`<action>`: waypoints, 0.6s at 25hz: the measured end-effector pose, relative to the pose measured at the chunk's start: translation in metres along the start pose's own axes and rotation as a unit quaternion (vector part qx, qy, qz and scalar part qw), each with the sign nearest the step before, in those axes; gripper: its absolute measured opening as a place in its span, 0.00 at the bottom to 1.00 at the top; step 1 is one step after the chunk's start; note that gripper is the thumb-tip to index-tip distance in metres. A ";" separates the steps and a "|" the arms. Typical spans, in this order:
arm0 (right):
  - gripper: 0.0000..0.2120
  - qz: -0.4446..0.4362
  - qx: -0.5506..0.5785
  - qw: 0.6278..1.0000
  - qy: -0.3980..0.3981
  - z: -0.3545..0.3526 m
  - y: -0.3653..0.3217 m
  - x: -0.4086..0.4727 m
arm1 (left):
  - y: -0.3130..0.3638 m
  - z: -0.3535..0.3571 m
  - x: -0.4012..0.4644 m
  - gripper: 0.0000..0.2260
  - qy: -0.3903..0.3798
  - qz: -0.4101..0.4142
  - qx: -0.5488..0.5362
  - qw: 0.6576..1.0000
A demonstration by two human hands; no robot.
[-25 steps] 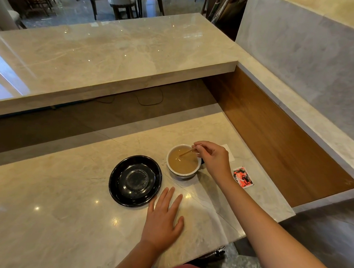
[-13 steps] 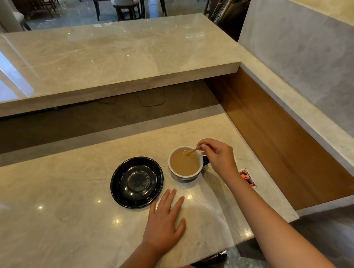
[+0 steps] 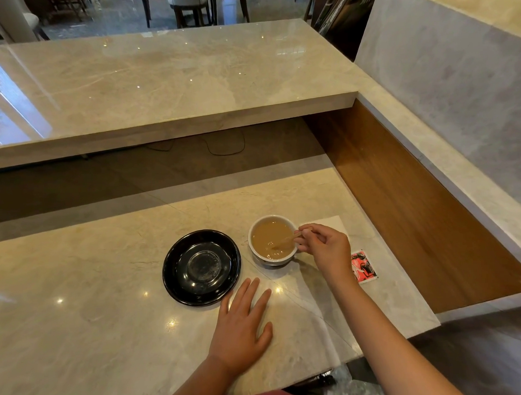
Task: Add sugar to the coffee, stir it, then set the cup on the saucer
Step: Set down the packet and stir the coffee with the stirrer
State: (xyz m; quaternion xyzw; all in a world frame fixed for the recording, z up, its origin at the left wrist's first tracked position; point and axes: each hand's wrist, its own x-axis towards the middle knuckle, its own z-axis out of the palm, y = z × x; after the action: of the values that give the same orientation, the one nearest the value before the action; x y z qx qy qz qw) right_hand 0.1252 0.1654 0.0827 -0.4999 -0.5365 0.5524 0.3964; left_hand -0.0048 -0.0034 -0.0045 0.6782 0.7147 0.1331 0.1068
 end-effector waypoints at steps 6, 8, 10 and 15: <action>0.11 -0.015 0.016 0.997 0.069 0.017 0.000 0.007 | 0.001 0.000 0.000 0.25 0.002 -0.005 0.001 1.000; 0.10 -0.065 -0.053 0.993 0.081 0.013 -0.001 0.007 | 0.000 0.001 0.000 0.26 0.003 -0.006 -0.002 1.000; 0.09 -0.125 -0.139 0.980 0.066 0.007 -0.004 0.005 | 0.000 0.001 0.000 0.26 0.005 -0.005 -0.008 1.000; 0.07 -0.207 -0.293 0.933 -0.024 -0.008 -0.021 0.007 | 0.000 0.001 0.000 0.25 0.005 0.003 -0.008 1.000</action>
State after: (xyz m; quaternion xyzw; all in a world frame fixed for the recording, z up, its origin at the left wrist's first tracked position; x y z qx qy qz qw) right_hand 0.1297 0.1759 0.1034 -0.4584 -0.7754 0.2879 0.3253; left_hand -0.0042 -0.0030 -0.0050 0.6784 0.7125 0.1429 0.1081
